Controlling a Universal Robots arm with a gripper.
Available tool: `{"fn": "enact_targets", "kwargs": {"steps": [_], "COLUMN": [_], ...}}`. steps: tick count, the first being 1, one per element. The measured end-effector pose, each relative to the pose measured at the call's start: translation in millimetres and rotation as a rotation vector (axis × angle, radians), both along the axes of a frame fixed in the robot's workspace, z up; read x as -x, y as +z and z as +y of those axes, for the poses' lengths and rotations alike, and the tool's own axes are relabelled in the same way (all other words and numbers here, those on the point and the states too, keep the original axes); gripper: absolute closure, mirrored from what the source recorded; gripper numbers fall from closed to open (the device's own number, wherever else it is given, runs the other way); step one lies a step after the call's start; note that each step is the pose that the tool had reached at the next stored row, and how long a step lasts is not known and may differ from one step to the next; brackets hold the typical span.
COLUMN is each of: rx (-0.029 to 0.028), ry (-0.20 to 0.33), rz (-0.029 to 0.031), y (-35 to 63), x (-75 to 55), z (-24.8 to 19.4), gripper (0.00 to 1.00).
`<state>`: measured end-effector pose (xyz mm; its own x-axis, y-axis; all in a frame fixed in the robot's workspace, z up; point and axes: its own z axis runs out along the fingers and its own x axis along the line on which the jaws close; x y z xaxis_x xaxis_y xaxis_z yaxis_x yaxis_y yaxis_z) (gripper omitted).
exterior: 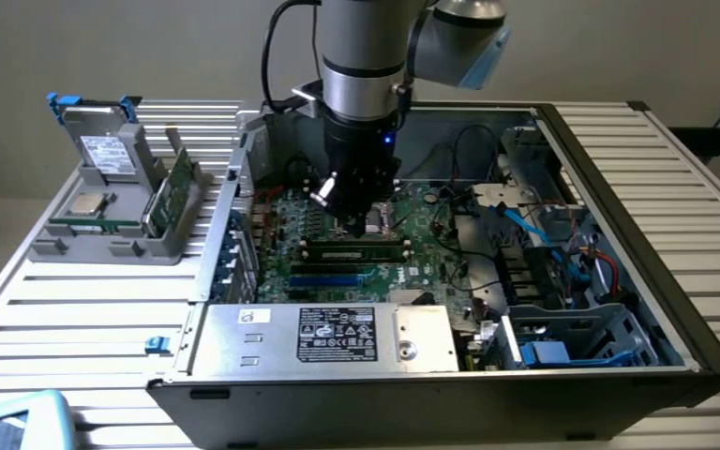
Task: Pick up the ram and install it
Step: 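Press down the ram until it locks into place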
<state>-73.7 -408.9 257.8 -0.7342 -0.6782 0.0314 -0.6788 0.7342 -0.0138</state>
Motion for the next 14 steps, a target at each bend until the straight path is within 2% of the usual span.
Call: {"fn": "enact_targets", "kwargs": {"steps": [14], "rx": [0.0018], "ry": [-0.186], "rz": [-0.0002], "y": [-0.2], "x": [0.0], "z": [0.1], "gripper": [0.89]}}
